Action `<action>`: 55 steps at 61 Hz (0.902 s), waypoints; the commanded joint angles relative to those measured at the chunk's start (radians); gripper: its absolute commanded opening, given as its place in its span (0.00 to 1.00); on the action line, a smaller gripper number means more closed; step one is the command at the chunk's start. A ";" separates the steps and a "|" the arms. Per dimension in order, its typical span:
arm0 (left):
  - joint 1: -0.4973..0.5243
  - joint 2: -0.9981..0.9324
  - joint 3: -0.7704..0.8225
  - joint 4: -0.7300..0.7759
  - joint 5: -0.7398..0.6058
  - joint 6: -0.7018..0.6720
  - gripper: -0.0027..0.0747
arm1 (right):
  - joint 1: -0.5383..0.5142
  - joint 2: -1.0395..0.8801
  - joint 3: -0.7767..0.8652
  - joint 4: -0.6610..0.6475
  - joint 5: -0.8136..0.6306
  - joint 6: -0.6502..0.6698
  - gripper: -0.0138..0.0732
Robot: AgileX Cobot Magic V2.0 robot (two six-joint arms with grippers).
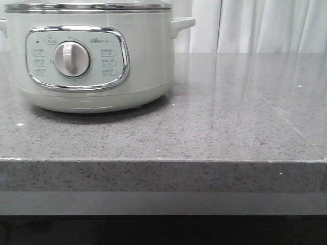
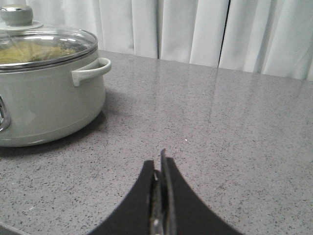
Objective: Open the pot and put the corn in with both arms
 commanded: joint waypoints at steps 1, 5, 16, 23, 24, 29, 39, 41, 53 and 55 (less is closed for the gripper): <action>0.000 0.014 -0.010 -0.014 -0.084 0.001 0.01 | 0.002 0.006 -0.027 -0.004 -0.081 -0.008 0.08; 0.000 0.014 0.003 -0.014 -0.095 0.001 0.01 | 0.002 0.006 -0.027 -0.004 -0.081 -0.008 0.08; 0.046 0.014 0.082 -0.012 -0.204 0.001 0.01 | 0.002 0.006 -0.027 -0.004 -0.081 -0.008 0.08; 0.140 -0.004 0.147 -0.012 -0.256 -0.011 0.01 | 0.002 0.006 -0.027 -0.004 -0.081 -0.008 0.08; 0.160 -0.009 0.159 -0.014 -0.262 -0.011 0.01 | 0.002 0.006 -0.027 -0.004 -0.081 -0.008 0.08; 0.247 -0.046 0.210 -0.014 -0.271 -0.011 0.01 | 0.002 0.006 -0.027 -0.004 -0.081 -0.008 0.08; 0.360 -0.051 0.302 -0.021 -0.322 -0.011 0.01 | 0.002 0.006 -0.027 -0.004 -0.079 -0.008 0.08; 0.368 -0.051 0.321 -0.030 -0.338 -0.011 0.01 | 0.002 0.006 -0.027 -0.004 -0.079 -0.008 0.08; 0.371 -0.051 0.390 -0.042 -0.371 -0.011 0.01 | 0.002 0.006 -0.027 -0.004 -0.078 -0.008 0.08; 0.371 -0.051 0.390 -0.042 -0.369 -0.011 0.01 | 0.002 0.006 -0.027 -0.004 -0.077 -0.008 0.08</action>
